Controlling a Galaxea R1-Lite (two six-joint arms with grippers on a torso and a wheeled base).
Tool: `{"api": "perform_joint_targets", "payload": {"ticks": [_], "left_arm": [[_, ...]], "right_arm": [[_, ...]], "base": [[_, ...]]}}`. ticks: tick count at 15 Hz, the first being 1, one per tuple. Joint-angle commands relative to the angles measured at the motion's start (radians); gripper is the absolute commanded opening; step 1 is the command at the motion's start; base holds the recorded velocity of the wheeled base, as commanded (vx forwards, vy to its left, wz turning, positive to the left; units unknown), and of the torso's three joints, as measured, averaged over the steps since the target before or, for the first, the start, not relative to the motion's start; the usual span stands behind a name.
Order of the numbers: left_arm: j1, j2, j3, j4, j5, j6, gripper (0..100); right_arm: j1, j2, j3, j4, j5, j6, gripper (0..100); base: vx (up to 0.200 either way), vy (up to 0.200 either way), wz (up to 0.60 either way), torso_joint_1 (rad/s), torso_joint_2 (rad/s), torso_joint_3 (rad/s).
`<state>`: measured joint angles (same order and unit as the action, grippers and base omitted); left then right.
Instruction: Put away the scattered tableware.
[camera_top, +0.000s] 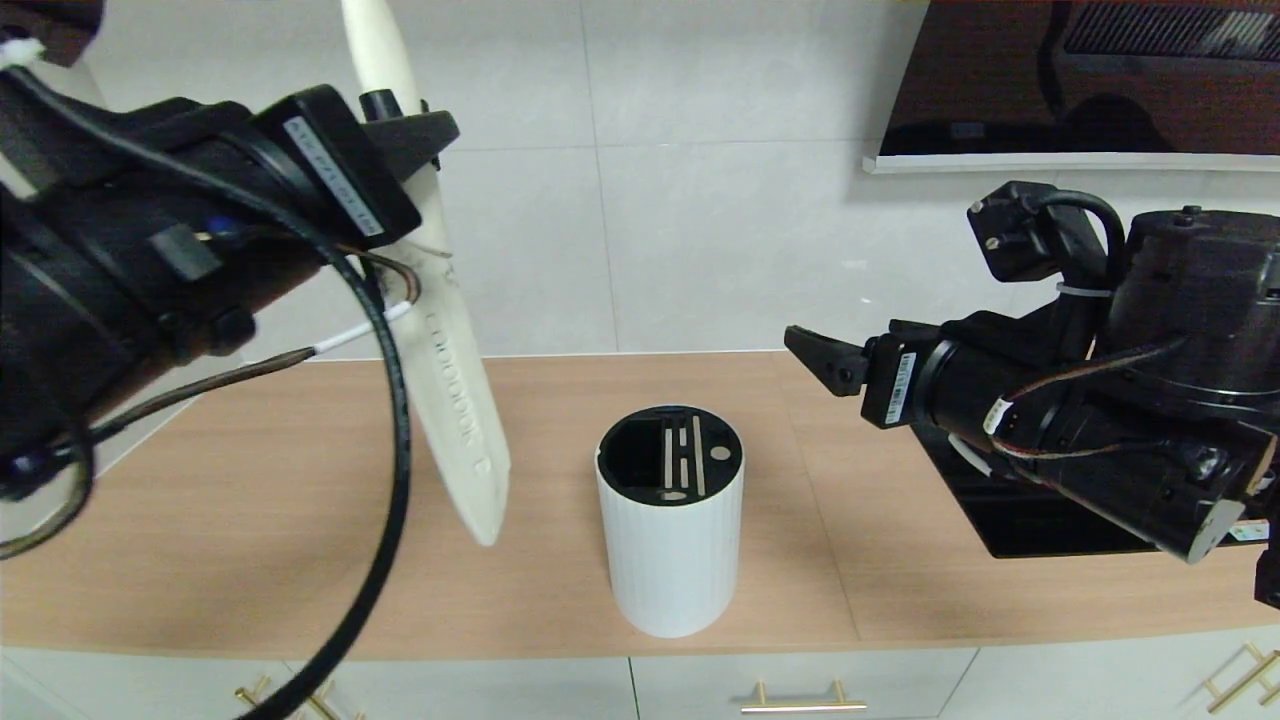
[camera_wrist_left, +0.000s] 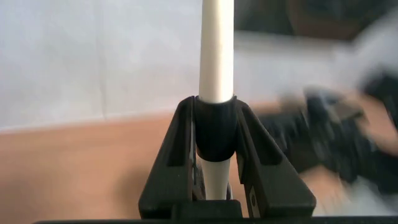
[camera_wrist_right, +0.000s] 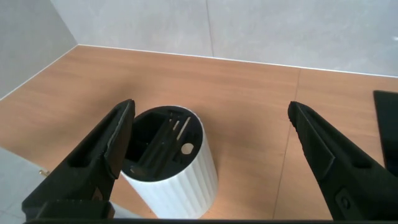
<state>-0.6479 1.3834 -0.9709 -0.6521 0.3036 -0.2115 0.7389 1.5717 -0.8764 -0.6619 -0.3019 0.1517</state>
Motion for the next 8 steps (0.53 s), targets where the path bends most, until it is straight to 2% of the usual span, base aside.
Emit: {"api": "perform_joint_targets", "payload": {"ticks": [1,3,5,7,8], "left_arm": [[-0.047,0.167,-0.003,-0.119,0.098,0.034,0],[-0.073,0.203,0.001,-0.162,0.132,0.044,0],[-0.087,0.238,0.009,-0.196,0.138,0.044,0],[-0.085,0.293,0.011,-0.285,0.146,0.050,0],[-0.085,0.318,0.012,-0.328,0.158,0.073,0]], "right_arm": [[0.000,0.004,0.000,-0.001,0.000,0.000,100],[0.000,0.007,0.002,-0.001,0.000,0.000,100],[-0.001,0.010,0.005,-0.001,0.000,0.000,100],[-0.001,0.010,0.008,-0.001,0.000,0.000,100],[-0.001,0.010,0.008,-0.001,0.000,0.000,100]], "base": [[0.000,0.000,0.00,0.000,0.00,0.000],[0.000,0.000,0.00,0.000,0.00,0.000],[0.000,0.000,0.00,0.000,0.00,0.000],[0.000,0.000,0.00,0.000,0.00,0.000],[0.000,0.000,0.00,0.000,0.00,0.000]]}}
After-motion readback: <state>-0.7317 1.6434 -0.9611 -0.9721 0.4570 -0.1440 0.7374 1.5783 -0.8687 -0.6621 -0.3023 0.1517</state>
